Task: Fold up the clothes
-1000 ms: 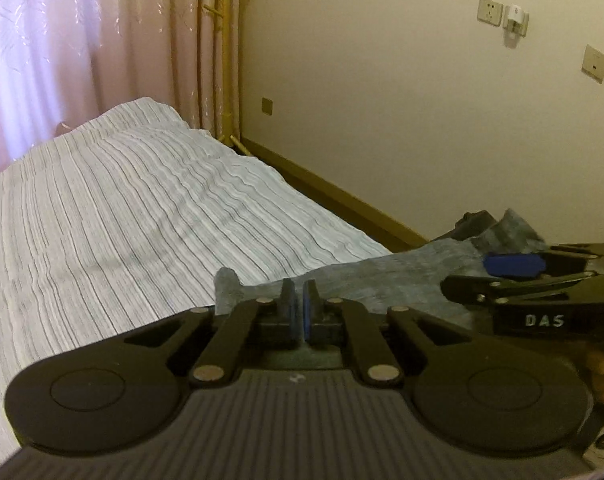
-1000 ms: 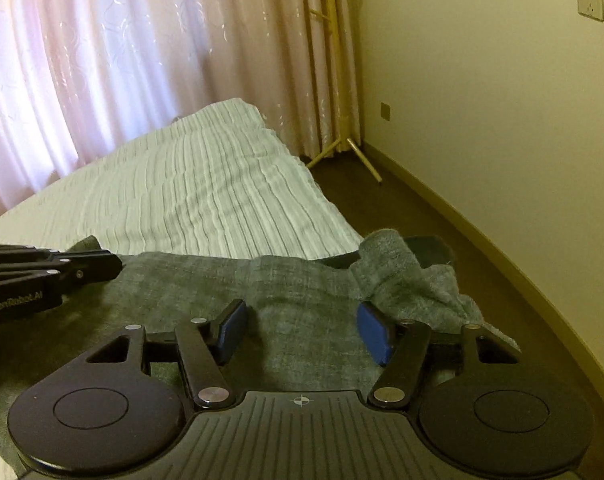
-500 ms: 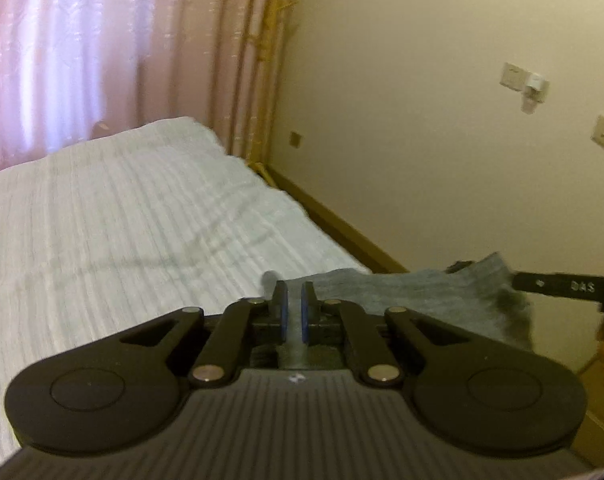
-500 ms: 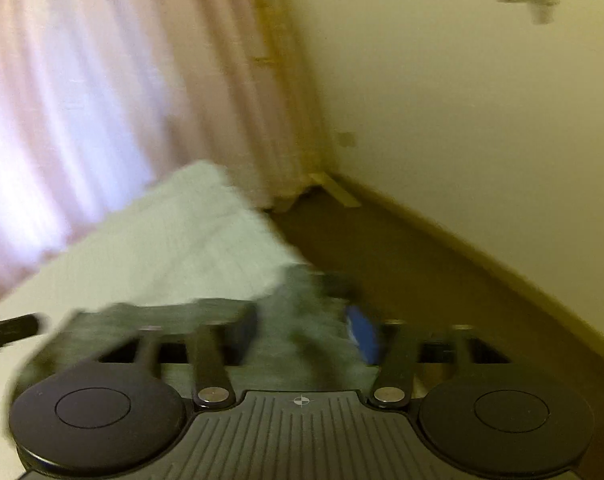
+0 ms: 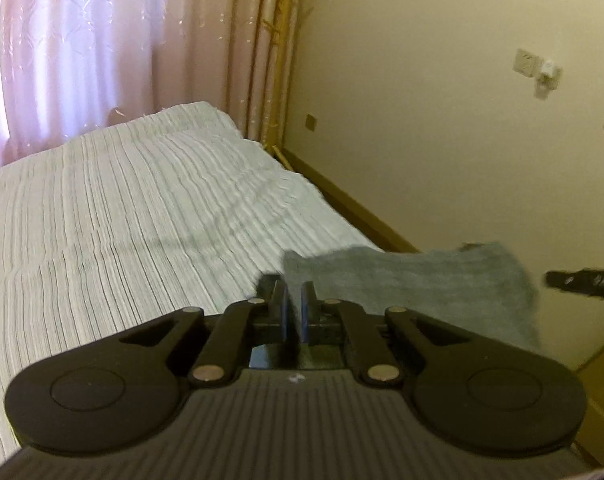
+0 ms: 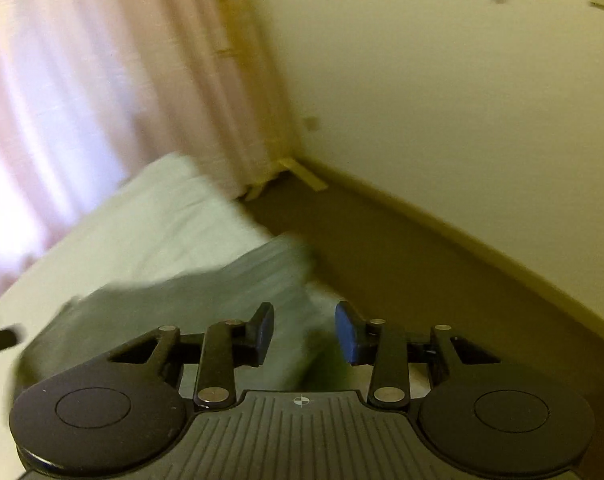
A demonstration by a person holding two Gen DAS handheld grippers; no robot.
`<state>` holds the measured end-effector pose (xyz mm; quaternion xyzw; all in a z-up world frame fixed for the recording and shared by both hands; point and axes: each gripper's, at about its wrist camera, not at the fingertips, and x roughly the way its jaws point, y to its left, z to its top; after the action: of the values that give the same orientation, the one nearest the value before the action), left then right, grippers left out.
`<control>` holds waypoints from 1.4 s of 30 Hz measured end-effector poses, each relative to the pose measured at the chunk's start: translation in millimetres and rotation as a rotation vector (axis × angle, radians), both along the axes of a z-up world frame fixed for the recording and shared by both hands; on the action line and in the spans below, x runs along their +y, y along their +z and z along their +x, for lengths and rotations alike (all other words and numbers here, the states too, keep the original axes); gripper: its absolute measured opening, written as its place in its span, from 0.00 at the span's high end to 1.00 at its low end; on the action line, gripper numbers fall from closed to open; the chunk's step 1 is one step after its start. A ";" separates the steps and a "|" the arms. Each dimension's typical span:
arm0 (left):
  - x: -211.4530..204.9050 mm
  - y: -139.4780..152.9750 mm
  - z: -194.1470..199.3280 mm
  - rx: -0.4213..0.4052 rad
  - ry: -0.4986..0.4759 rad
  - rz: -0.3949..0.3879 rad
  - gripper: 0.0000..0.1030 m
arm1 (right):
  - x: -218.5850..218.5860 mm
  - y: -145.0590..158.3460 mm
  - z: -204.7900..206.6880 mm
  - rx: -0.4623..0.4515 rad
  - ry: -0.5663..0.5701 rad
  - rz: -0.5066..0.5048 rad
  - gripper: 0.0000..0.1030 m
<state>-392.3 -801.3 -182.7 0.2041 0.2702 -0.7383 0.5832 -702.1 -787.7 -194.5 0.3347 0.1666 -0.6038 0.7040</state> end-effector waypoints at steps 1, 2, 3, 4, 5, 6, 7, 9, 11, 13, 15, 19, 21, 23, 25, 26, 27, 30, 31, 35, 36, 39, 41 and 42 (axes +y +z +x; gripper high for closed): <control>13.4 3.0 -5.1 0.004 -0.007 0.004 0.97 | 9.3 -0.2 12.9 -0.001 0.045 0.005 0.61; 23.8 4.0 -11.2 0.006 -0.017 0.007 0.96 | 20.0 -1.3 24.3 0.013 0.082 0.010 0.52; 32.4 4.3 -17.5 0.006 -0.027 0.010 0.96 | 25.9 -4.3 32.9 0.033 0.104 0.008 0.48; 40.3 2.0 -25.1 -0.007 -0.037 0.013 0.96 | 31.2 -7.5 41.2 0.053 0.124 0.006 0.46; 44.5 -3.0 -32.1 -0.032 -0.045 0.023 0.96 | 31.4 -15.1 48.5 0.072 0.136 0.027 0.46; 45.3 -11.3 -37.0 -0.062 -0.041 0.038 0.97 | 31.0 -23.2 55.7 0.091 0.147 0.051 0.47; 45.4 -20.7 -41.0 -0.091 -0.031 0.055 0.97 | 29.7 -29.4 59.5 0.112 0.149 0.069 0.47; 44.2 -33.3 -43.0 -0.118 -0.020 0.056 0.97 | 27.0 -41.4 66.2 0.155 0.153 0.104 0.47; 40.7 -36.5 -41.2 -0.121 -0.013 0.060 0.97 | 28.2 -35.4 66.9 0.165 0.160 0.103 0.47; 42.1 -28.9 -35.4 -0.101 0.008 0.056 0.97 | 31.8 -34.6 63.1 0.162 0.157 0.105 0.47; 42.2 -26.8 -29.1 -0.099 0.034 0.055 0.97 | 33.9 -39.7 60.5 0.162 0.151 0.113 0.47; 41.4 -29.1 -19.8 -0.102 0.077 0.091 0.96 | 35.7 -35.7 61.1 0.178 0.142 0.124 0.47; 44.4 -23.6 -19.6 -0.114 0.086 0.101 0.96 | 42.2 -29.2 62.8 0.163 0.131 0.112 0.46; 49.8 -14.3 -21.1 -0.133 0.108 0.119 0.96 | 47.3 -20.9 62.0 0.151 0.123 0.118 0.46; 56.7 -4.9 -23.5 -0.153 0.136 0.146 0.96 | 50.8 -14.3 62.5 0.143 0.113 0.141 0.46; 61.8 0.5 -25.0 -0.162 0.150 0.159 0.95 | 55.8 -10.4 61.4 0.136 0.108 0.148 0.45; 67.1 5.7 -27.0 -0.169 0.157 0.167 0.92 | 63.9 -6.1 58.6 0.132 0.101 0.153 0.42; 83.0 21.0 -33.1 -0.183 0.162 0.196 0.81 | 79.8 3.9 58.7 0.128 0.080 0.153 0.23; 89.0 25.7 -34.8 -0.189 0.163 0.203 0.80 | 85.9 7.8 59.3 0.126 0.080 0.149 0.23; 112.7 43.9 -41.0 -0.200 0.154 0.214 0.74 | 111.7 25.1 60.8 0.099 0.076 0.165 0.23; 117.7 48.4 -41.5 -0.200 0.153 0.213 0.73 | 117.0 28.5 61.7 0.096 0.073 0.168 0.23; 132.6 60.8 -43.9 -0.209 0.151 0.209 0.70 | 133.1 40.0 62.9 0.090 0.064 0.171 0.23; 142.3 68.0 -43.7 -0.208 0.152 0.204 0.69 | 142.9 47.6 63.1 0.086 0.060 0.164 0.22; 147.1 71.8 -42.6 -0.204 0.153 0.202 0.69 | 147.9 51.7 63.2 0.084 0.057 0.160 0.21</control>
<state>-434.9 -654.2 -110.9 0.3145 0.2974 -0.6363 0.6385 -638.9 -639.8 -142.8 0.3593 0.2534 -0.5817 0.6843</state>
